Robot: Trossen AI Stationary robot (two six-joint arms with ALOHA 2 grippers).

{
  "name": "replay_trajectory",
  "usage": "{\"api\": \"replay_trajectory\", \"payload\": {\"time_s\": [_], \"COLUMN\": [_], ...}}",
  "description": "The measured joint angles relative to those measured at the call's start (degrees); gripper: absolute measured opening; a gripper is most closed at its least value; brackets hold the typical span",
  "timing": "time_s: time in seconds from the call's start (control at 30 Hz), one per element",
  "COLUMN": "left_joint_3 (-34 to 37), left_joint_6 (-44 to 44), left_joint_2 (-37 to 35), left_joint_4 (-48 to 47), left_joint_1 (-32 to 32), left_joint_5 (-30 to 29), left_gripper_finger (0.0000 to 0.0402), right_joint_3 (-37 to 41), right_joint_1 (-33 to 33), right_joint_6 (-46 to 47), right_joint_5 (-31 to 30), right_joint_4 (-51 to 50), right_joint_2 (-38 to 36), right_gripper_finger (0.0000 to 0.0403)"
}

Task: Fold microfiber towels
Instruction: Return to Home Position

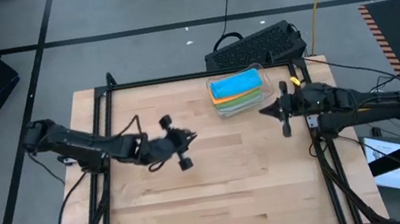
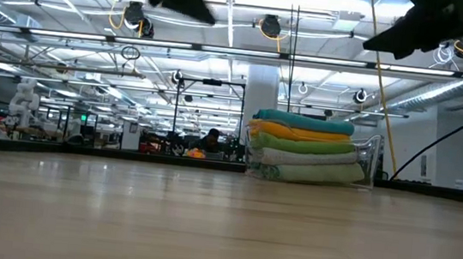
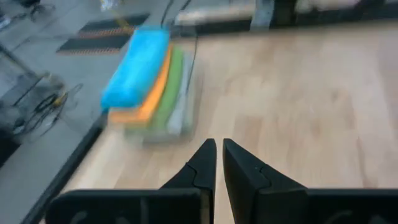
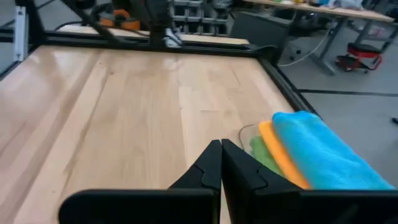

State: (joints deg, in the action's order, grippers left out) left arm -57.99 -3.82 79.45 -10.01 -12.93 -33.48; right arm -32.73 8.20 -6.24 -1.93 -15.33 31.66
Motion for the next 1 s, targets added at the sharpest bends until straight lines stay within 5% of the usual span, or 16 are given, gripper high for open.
{"api": "replay_trajectory", "payload": {"time_s": [0.2,0.6,0.83,1.0], "left_joint_3": [11.7,34.4,44.3,49.3], "left_joint_6": [-5.2,-3.8,-1.5,2.6], "left_joint_2": [-7.2,-22.0,-29.4,-35.3], "left_joint_4": [6.0,23.4,31.9,36.7], "left_joint_1": [-5.5,-8.0,-8.6,-7.5], "left_joint_5": [-7.0,-9.8,-8.1,-0.6], "left_gripper_finger": [0.0030,0.0030,0.0030,0.0030], "right_joint_3": [5.5,15.8,19.5,21.1], "right_joint_1": [-5.2,-8.4,-8.5,-8.5], "right_joint_6": [0.6,-1.2,-0.7,-2.0], "right_joint_5": [-4.2,-3.9,-3.8,-3.8], "right_joint_4": [4.0,10.8,10.7,10.8], "right_joint_2": [-1.2,-5.9,-10.5,-14.0], "right_gripper_finger": [0.0000,0.0000,0.0000,0.0000]}}
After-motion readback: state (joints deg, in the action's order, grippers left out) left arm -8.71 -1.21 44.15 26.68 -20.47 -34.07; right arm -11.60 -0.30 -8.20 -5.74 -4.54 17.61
